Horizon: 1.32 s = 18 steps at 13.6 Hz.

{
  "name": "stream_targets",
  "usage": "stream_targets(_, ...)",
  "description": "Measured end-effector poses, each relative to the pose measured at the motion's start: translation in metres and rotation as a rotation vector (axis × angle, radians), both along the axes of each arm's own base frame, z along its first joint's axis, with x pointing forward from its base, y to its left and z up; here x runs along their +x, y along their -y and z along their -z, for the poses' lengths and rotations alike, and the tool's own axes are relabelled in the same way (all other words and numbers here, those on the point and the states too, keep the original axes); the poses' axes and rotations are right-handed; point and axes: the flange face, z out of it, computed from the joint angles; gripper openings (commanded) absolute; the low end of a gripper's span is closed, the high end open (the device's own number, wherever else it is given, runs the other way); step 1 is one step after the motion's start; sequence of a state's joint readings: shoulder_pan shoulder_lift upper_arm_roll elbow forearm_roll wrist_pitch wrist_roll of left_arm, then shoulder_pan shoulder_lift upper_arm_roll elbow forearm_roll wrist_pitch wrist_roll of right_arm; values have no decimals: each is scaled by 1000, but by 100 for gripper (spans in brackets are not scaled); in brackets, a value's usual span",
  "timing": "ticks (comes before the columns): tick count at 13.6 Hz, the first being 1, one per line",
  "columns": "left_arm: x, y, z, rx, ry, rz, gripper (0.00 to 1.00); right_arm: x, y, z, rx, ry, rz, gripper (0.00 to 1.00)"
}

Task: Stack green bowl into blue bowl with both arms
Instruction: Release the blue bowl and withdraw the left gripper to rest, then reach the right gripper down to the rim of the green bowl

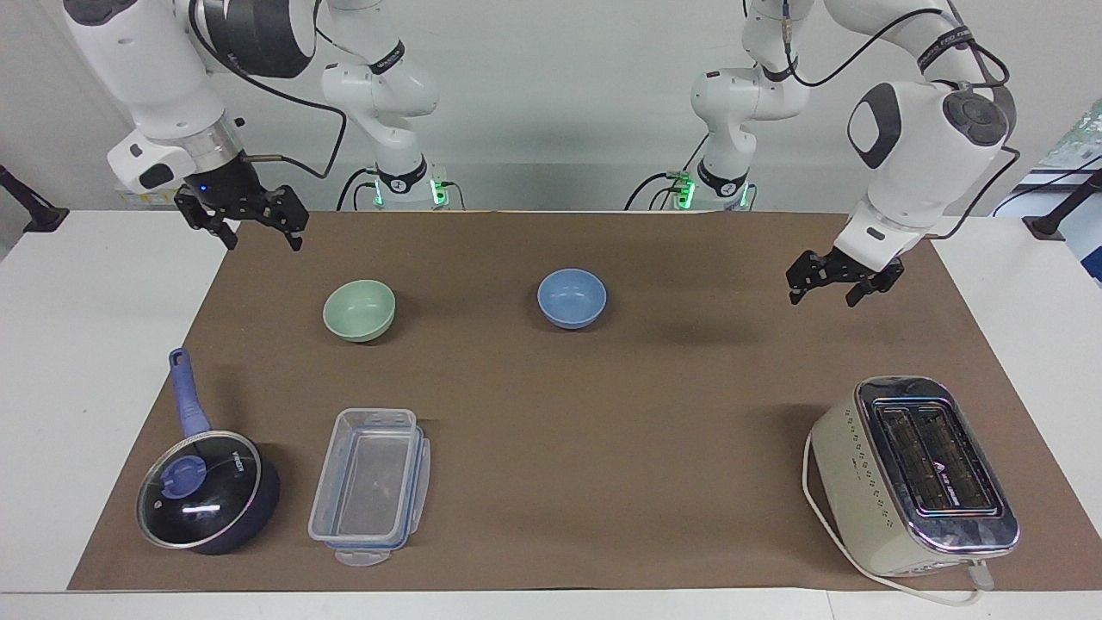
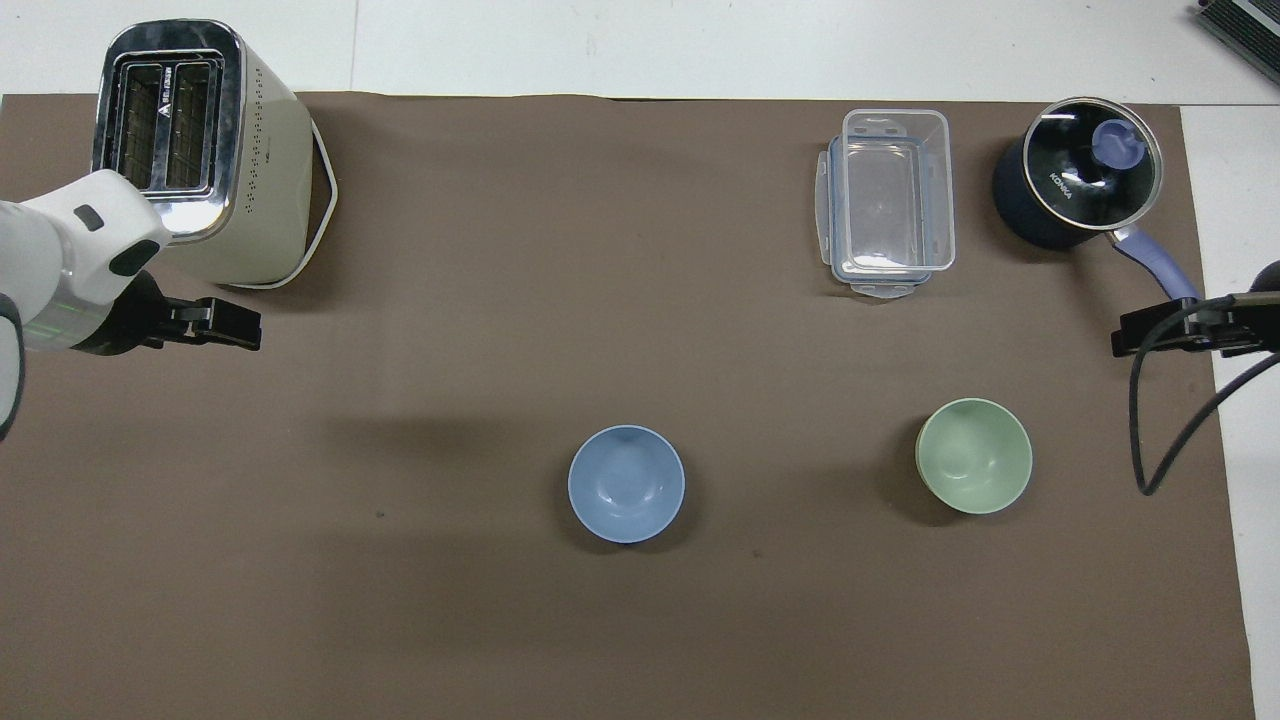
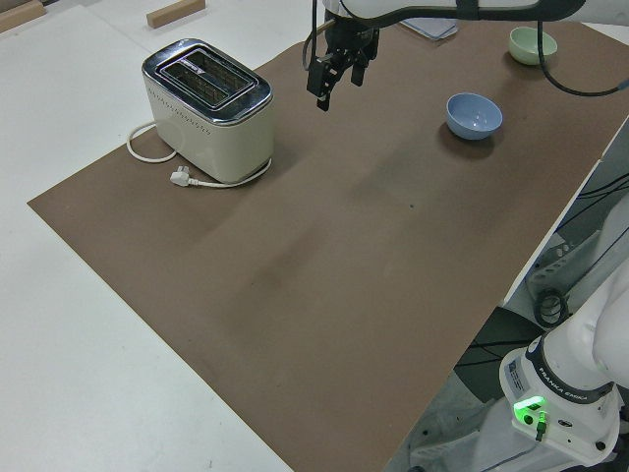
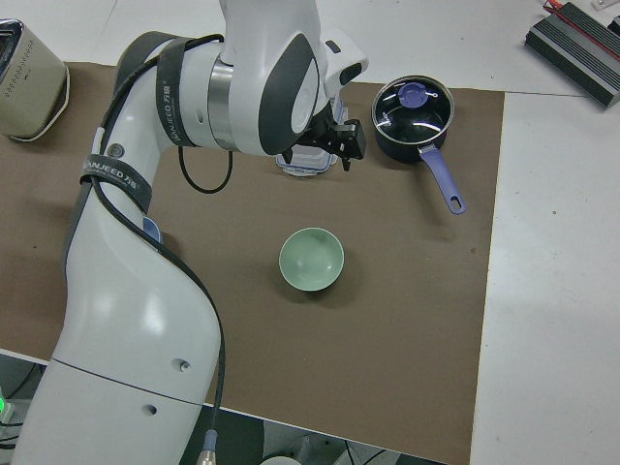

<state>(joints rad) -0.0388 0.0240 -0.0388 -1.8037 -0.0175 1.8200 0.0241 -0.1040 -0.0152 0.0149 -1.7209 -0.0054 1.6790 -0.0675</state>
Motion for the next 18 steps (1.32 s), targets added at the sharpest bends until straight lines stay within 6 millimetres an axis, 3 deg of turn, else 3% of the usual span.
stream_targets(5,-3,-4,-58,61,-10,27,100,-12,4,107,14,-70,-15,100)
stream_targets(8,-4,-17,-72,61,-9,4,100,-31,12,169,38,-86,-63,100)
stream_targets(14,-4,-20,-71,60,-16,-2,100,-52,22,236,47,-70,-64,100)
stream_targets(18,-4,-20,-71,60,-16,-2,100,-55,21,267,161,-89,-85,90)
